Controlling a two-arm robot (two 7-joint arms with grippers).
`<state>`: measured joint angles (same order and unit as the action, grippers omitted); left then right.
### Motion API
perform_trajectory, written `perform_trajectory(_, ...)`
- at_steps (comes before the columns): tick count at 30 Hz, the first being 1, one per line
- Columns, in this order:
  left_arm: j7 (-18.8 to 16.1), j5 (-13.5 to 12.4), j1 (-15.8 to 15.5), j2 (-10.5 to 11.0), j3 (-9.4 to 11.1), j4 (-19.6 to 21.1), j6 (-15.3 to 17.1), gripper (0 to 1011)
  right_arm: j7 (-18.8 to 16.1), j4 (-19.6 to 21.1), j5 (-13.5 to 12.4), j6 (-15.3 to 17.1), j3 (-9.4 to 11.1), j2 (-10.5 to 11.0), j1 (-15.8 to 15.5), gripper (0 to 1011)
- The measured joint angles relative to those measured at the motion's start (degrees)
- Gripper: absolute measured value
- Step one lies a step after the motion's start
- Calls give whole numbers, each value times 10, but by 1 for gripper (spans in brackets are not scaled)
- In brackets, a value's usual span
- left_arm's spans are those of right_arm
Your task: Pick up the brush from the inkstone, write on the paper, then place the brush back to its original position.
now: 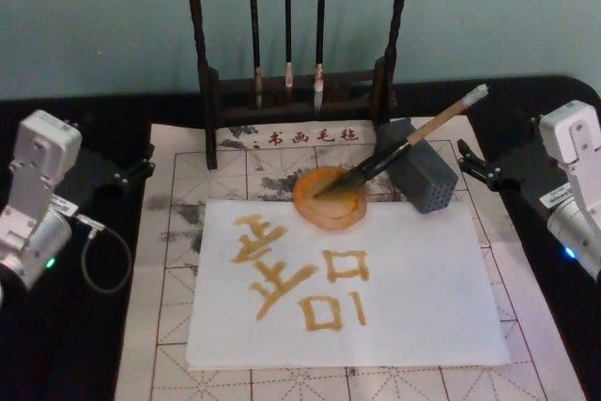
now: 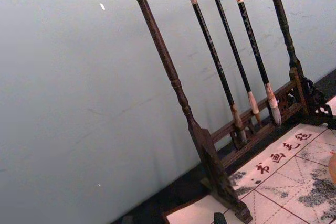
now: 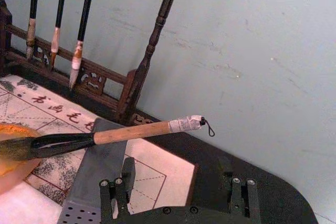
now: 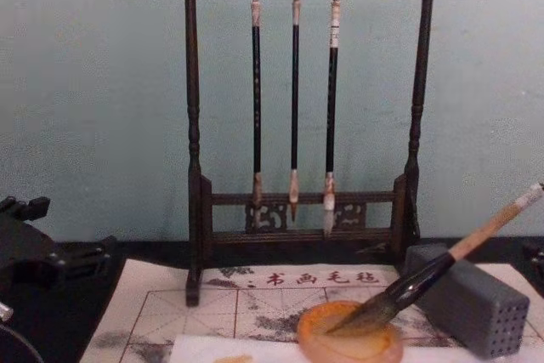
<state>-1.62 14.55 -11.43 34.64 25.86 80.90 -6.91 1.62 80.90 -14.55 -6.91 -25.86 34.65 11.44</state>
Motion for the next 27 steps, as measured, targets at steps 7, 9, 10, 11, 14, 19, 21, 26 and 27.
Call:
perform_trajectory(7, 0, 0, 0, 0, 0, 0, 0, 1001, 0, 0, 0, 0, 0, 0, 0, 1002)
perform_trajectory(9, 0, 0, 0, 0, 0, 0, 0, 1001, 0, 0, 0, 0, 0, 0, 0, 1002)
perform_trajectory(10, 0, 0, 0, 0, 0, 0, 0, 1001, 0, 0, 0, 0, 0, 0, 0, 1002)
perform_trajectory(11, 0, 0, 0, 0, 0, 0, 0, 1001, 0, 0, 0, 0, 0, 0, 0, 1002)
perform_trajectory(14, 0, 0, 0, 0, 0, 0, 0, 1001, 0, 0, 0, 0, 0, 0, 0, 1002)
perform_trajectory(19, 0, 0, 0, 0, 0, 0, 0, 1001, 0, 0, 0, 0, 0, 0, 0, 1002)
perform_trajectory(21, 0, 0, 0, 0, 0, 0, 0, 1001, 0, 0, 0, 0, 0, 0, 0, 1002)
perform_trajectory(26, 0, 0, 0, 0, 0, 0, 0, 1001, 0, 0, 0, 0, 0, 0, 0, 1002)
perform_trajectory(27, 0, 0, 0, 0, 0, 0, 0, 1001, 0, 0, 0, 0, 0, 0, 0, 1002)
